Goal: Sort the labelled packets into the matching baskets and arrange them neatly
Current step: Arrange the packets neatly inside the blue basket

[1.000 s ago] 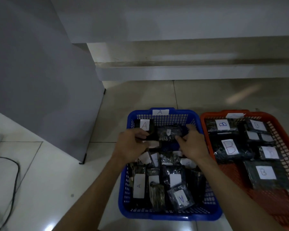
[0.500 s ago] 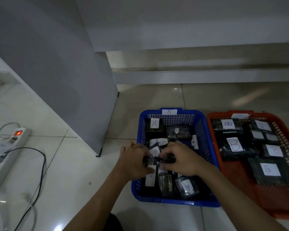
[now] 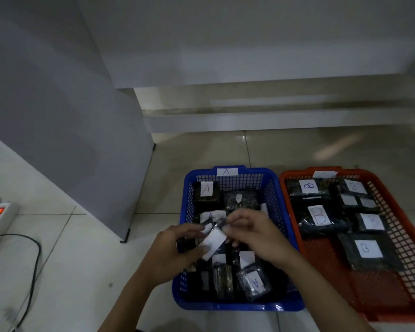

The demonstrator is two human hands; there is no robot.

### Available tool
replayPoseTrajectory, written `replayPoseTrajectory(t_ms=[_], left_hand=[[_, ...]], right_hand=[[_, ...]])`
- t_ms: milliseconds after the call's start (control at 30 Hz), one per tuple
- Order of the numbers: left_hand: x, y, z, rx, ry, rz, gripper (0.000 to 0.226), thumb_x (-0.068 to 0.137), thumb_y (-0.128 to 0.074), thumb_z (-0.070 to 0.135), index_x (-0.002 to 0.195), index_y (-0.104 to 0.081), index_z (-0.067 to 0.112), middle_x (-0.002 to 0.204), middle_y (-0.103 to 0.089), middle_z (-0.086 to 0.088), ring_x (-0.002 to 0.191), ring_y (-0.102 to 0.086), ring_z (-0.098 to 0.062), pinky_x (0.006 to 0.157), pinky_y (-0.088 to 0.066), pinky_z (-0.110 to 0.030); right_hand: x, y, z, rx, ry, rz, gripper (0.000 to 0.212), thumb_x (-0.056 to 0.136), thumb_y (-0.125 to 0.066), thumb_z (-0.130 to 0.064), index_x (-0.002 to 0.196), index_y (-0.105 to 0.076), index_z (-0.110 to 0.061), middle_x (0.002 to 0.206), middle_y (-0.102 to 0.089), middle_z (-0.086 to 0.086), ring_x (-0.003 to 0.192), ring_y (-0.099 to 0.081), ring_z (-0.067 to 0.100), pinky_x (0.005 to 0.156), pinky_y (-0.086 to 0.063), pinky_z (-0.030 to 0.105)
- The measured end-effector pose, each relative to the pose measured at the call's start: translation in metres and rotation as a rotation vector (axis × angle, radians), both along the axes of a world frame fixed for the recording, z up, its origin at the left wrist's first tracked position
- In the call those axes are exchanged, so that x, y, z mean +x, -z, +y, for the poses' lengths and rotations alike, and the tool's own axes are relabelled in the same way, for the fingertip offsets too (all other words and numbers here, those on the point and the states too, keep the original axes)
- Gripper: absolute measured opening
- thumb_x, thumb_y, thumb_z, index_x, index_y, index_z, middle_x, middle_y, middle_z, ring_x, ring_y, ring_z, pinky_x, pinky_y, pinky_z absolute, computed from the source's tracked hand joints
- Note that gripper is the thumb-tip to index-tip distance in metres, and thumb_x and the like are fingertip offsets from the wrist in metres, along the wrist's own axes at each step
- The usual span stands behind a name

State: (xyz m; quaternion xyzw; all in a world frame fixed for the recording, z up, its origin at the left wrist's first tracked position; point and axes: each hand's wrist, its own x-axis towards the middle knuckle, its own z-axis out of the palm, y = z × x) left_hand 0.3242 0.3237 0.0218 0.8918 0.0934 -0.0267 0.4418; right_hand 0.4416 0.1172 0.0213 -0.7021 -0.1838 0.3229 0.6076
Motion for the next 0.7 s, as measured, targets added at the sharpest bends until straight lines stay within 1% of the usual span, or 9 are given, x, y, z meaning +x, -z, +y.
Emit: replayPoseTrajectory(t_ms=[100, 200, 233, 300, 367, 433, 467, 600, 700], left_hand=[[0.012, -0.011, -0.014, -0.239, -0.118, -0.077, 0.037, 0.084, -0.075, 0.013, 0.118, -0.067, 0.024, 0.108, -0.074, 0.010, 0.100, -0.068, -0.004, 0.081, -0.055, -0.017], [0.042, -0.013, -0.032, -0.561, -0.299, -0.025, 0.040, 0.085, -0.070, -0.001, 0.120, -0.065, 0.016, 0.098, -0.076, -0.010, 0.082, -0.074, -0.020, 0.071, -0.059, -0.024], [0.055, -0.007, -0.036, -0.549, -0.335, -0.028, 0.041, 0.085, -0.071, 0.000, 0.123, -0.064, 0.014, 0.100, -0.075, -0.010, 0.081, -0.074, -0.021, 0.072, -0.061, -0.028], [0.078, 0.009, -0.036, -0.380, -0.421, -0.085, 0.043, 0.084, -0.074, 0.007, 0.125, -0.064, 0.013, 0.106, -0.074, -0.002, 0.087, -0.073, -0.018, 0.082, -0.060, -0.035], [0.092, 0.013, -0.031, -0.208, -0.531, -0.157, 0.035, 0.084, -0.075, 0.011, 0.118, -0.067, 0.017, 0.105, -0.072, 0.005, 0.088, -0.070, -0.008, 0.087, -0.057, -0.025], [0.094, 0.012, -0.023, -0.128, -0.549, -0.223, 0.028, 0.085, -0.073, 0.009, 0.106, -0.067, 0.025, 0.101, -0.069, 0.012, 0.086, -0.065, 0.003, 0.080, -0.052, -0.009], [0.092, 0.013, -0.018, -0.104, -0.540, -0.223, 0.030, 0.085, -0.073, 0.008, 0.107, -0.066, 0.027, 0.101, -0.068, 0.013, 0.086, -0.063, 0.004, 0.078, -0.050, -0.006], [0.082, 0.027, 0.002, -0.048, -0.470, -0.140, 0.036, 0.082, -0.076, 0.008, 0.116, -0.068, 0.017, 0.107, -0.070, 0.005, 0.093, -0.065, -0.009, 0.087, -0.055, -0.022], [0.080, 0.034, 0.010, -0.039, -0.455, -0.116, 0.036, 0.081, -0.077, 0.008, 0.115, -0.069, 0.017, 0.103, -0.070, 0.006, 0.090, -0.063, -0.003, 0.079, -0.048, -0.005]], right_hand=[[0.005, -0.003, -0.007, 0.179, 0.383, 0.250, 0.016, 0.090, -0.071, -0.003, 0.104, -0.063, 0.000, 0.091, -0.076, 0.020, 0.079, -0.075, 0.030, 0.067, -0.061, 0.029], [0.009, 0.005, -0.007, 0.234, 0.589, 0.311, 0.026, 0.087, -0.074, -0.002, 0.108, -0.060, -0.002, 0.092, -0.076, 0.019, 0.083, -0.076, 0.033, 0.069, -0.063, 0.030], [0.014, 0.008, -0.005, 0.230, 0.632, 0.304, 0.028, 0.086, -0.074, -0.001, 0.109, -0.059, -0.002, 0.094, -0.075, 0.020, 0.083, -0.076, 0.033, 0.071, -0.063, 0.030], [0.032, 0.018, 0.001, 0.191, 0.739, 0.260, 0.029, 0.087, -0.074, 0.000, 0.110, -0.057, -0.001, 0.098, -0.072, 0.019, 0.080, -0.076, 0.029, 0.073, -0.063, 0.031], [0.061, 0.035, 0.008, 0.099, 0.838, 0.176, 0.026, 0.089, -0.073, -0.002, 0.109, -0.056, -0.004, 0.098, -0.070, 0.015, 0.077, -0.076, 0.025, 0.076, -0.063, 0.034], [0.086, 0.050, 0.018, -0.090, 0.853, 0.023, 0.024, 0.089, -0.074, -0.009, 0.105, -0.056, -0.012, 0.096, -0.070, 0.011, 0.079, -0.076, 0.024, 0.079, -0.063, 0.043], [0.095, 0.057, 0.023, -0.179, 0.833, -0.049, 0.023, 0.090, -0.074, -0.012, 0.104, -0.056, -0.014, 0.096, -0.070, 0.011, 0.080, -0.075, 0.025, 0.077, -0.063, 0.045], [0.114, 0.069, 0.038, -0.339, 0.769, -0.170, 0.017, 0.092, -0.071, -0.013, 0.101, -0.057, -0.009, 0.095, -0.070, 0.012, 0.079, -0.071, 0.024, 0.069, -0.061, 0.036], [0.119, 0.079, 0.040, -0.477, 0.694, -0.257, 0.018, 0.092, -0.071, -0.016, 0.089, -0.063, 0.000, 0.084, -0.071, 0.010, 0.071, -0.068, 0.021, 0.054, -0.051, 0.024]])
